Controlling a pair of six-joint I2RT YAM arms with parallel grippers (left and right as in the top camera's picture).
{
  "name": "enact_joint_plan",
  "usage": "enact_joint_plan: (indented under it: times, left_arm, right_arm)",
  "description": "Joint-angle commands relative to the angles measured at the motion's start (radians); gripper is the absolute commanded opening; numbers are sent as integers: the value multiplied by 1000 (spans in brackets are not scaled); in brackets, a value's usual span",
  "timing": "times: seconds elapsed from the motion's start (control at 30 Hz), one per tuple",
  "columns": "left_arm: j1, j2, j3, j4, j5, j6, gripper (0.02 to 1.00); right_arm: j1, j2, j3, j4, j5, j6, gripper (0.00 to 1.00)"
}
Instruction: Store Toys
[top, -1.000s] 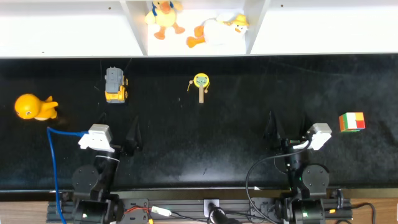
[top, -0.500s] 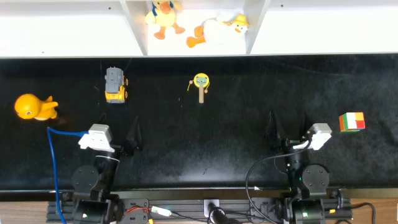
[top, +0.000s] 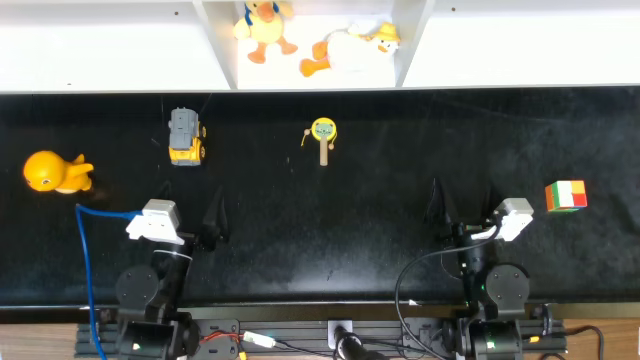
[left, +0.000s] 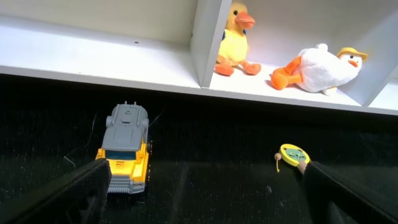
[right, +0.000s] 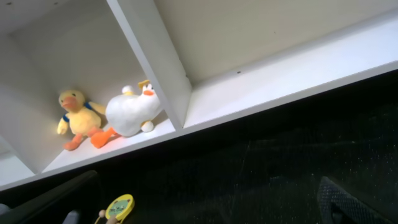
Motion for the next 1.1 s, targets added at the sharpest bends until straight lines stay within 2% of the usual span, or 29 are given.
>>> enact_joint_plan:
  times: [0.03,0.17,0.23,0.3,0.47,0.73,0.83,0.93,1.1]
  left_arm:
    - [-9,-12,-5,19,-69,-18,998]
    - [-9,-12,-1,140,-73,-18,996]
    - [-8,-11,31,127,-120,-18,998]
    - [-8,-7,104,16,-206,-25,998]
    - [-8,77,413,-363,-494,-23,998]
    - [-8,473,1009,-851,-864,-30,998]
    - [-6,637,1194,-1049,-981,-119,998]
    - [14,749,1331,-1204,-1029,-209,993]
    - [156,798,1403,-1257,-936,-212,993]
  right_arm:
    - [5,1,-13,3,9,4,996]
    - [5,1,-13,3,9,4,996]
    - [5,1,-13,3,9,4,996]
    - [5,1,-13,3,9,4,996]
    - [5,1,-13,3,9,4,996]
    - [5,1,-13,3,9,4,996]
    - [5,1,-13,3,9,4,996]
    - [5,1,-13,3,9,4,993]
    - [5,1,-13,3,9,4,996]
